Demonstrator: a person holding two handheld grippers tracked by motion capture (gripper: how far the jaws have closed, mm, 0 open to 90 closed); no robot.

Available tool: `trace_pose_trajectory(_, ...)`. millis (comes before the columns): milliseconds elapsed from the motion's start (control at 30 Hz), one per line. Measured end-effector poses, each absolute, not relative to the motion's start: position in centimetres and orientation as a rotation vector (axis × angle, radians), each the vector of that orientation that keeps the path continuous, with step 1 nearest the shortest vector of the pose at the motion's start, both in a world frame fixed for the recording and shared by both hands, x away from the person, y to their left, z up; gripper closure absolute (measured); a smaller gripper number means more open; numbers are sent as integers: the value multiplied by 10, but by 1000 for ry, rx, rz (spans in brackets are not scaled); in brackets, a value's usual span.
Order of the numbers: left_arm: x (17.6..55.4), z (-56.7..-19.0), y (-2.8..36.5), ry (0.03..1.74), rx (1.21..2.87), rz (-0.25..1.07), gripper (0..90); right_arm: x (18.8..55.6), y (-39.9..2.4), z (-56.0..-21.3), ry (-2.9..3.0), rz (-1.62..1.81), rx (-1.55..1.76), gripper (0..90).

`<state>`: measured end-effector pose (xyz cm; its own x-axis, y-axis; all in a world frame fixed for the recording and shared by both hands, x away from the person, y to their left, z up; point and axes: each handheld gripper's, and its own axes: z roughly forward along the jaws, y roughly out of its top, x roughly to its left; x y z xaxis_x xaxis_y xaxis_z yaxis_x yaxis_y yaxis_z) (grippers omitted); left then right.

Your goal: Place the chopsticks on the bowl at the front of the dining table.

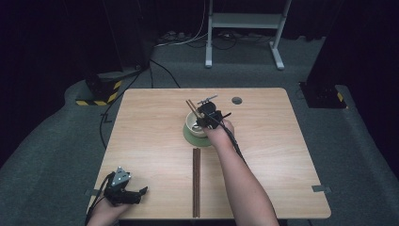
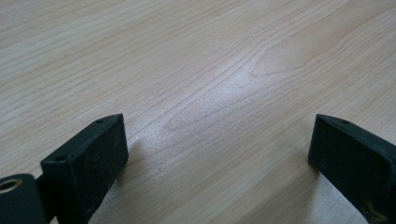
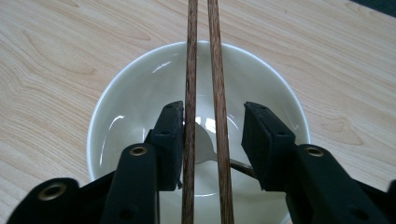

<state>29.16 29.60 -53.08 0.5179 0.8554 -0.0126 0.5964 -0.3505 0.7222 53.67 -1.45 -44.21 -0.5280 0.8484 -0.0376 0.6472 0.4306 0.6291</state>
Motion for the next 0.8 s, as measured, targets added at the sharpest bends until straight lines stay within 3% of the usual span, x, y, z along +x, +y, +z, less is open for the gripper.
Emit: trace_pose_trajectory(800,292,-531,296,1175,2079,486,49,533,-6,-448,2357,751,1208,782)
